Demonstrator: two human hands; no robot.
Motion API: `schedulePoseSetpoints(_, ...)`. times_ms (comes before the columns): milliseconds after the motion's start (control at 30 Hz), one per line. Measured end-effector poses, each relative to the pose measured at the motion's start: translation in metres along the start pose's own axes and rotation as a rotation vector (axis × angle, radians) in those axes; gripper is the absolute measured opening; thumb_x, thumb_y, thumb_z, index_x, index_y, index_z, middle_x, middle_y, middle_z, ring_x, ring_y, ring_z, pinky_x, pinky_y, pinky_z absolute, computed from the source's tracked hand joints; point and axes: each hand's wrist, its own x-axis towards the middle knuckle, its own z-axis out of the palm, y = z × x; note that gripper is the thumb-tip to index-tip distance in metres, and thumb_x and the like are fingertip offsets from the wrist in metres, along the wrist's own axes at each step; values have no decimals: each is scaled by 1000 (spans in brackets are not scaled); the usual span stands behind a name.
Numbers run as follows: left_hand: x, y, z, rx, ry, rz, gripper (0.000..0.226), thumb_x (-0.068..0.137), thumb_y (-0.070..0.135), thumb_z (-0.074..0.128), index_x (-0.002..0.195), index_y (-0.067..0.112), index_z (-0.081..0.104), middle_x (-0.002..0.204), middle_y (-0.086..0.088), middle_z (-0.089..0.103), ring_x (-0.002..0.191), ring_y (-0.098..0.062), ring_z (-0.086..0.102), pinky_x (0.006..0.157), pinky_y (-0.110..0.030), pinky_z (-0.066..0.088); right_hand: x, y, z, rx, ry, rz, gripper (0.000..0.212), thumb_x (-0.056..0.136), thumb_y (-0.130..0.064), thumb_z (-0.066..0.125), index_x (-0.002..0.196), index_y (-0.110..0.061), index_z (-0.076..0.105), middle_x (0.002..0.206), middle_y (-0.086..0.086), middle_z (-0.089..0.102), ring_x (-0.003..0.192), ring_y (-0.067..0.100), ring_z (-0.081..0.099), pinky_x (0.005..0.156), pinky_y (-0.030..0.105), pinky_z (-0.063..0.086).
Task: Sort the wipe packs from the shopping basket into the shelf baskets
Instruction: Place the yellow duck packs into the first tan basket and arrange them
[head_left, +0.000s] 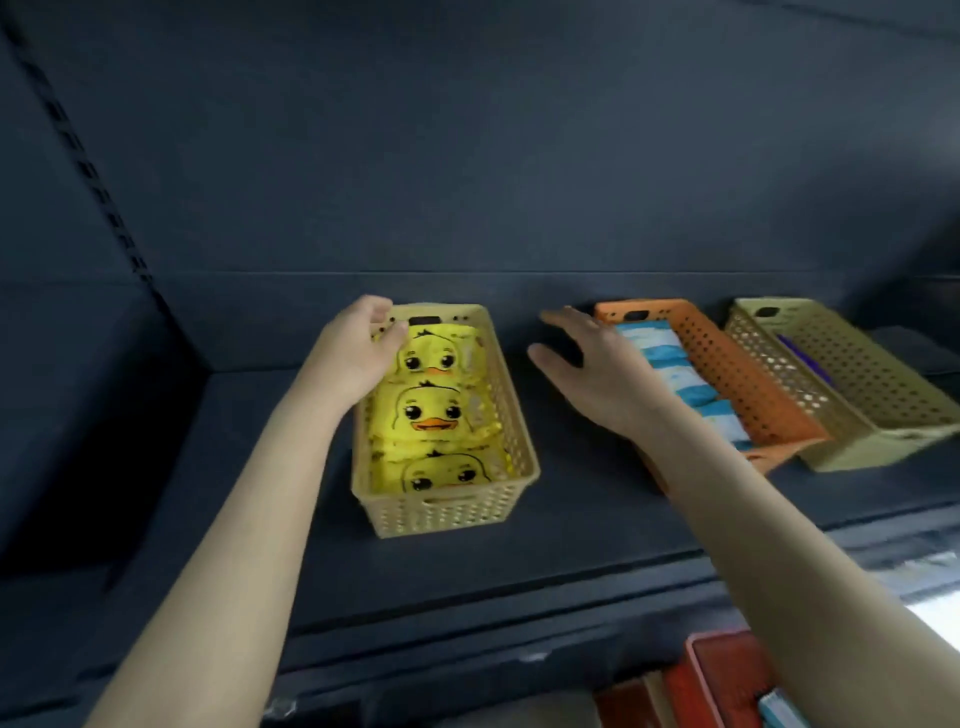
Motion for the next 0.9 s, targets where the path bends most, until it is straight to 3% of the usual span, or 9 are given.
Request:
schedulePoseSetpoints(100,-49,51,30,-14,98,127,33,96,29,55,126,15,56,123,1,59,116,-17,56,103,-34,41,-74,30,-50,8,144,91,47,96,-37,53,141,-23,47,137,5,56,126,24,49,90,20,32)
schedulePoseSetpoints(200,-115,102,82,-98,126,248,29,96,23,53,125,17,58,119,1,64,110,-16,60,99,-32,44,-165,73,-88,41,184,195,47,96,-38,53,141,-26,46,116,-1,66,106,17,60,77,16,37)
schedulePoseSetpoints(267,-156,128,127,-189,42,300,33,97,20,53,130,19,55,121,1,65,108,-12,61,97,-30,46,-226,107,-102,79,190,307,46,96,-37,53,140,-25,47,103,0,67,92,16,62,67,21,39)
schedulePoseSetpoints(333,-196,145,175,-235,-87,319,37,97,19,53,134,21,53,125,3,63,112,-10,60,98,-29,46,-282,142,-105,112,194,456,44,97,-35,53,139,-23,48,108,7,68,94,21,64,65,24,40)
schedulePoseSetpoints(433,-250,154,245,-230,-322,231,37,99,23,51,136,23,52,132,7,59,120,-9,55,97,-25,44,-352,201,-90,119,208,679,40,97,-31,53,135,-20,54,120,9,66,106,28,62,73,22,36)
schedulePoseSetpoints(533,-294,144,314,-198,-522,128,37,99,22,51,136,21,52,132,4,59,120,-11,56,97,-24,43,-410,260,-65,161,191,868,35,97,-28,54,127,-13,60,122,15,66,113,31,60,88,29,41)
schedulePoseSetpoints(600,-315,134,355,-170,-622,75,36,99,22,52,134,19,53,128,4,60,118,-13,57,95,-23,43,-437,295,-52,187,153,990,31,97,-28,53,122,-13,63,118,15,67,112,32,60,87,31,42)
schedulePoseSetpoints(700,-335,120,410,-150,-724,-53,34,99,19,52,132,15,55,122,3,61,114,-12,57,92,-20,40,-462,344,-38,225,111,1053,28,96,-23,54,117,-10,67,114,12,69,107,31,62,77,28,41)
schedulePoseSetpoints(900,-345,94,507,-159,-840,-329,30,98,17,52,127,12,55,124,-4,61,119,-20,57,96,-27,43,-466,448,-29,292,-7,1185,34,98,-30,48,125,-14,62,126,8,65,116,26,59,92,34,47)
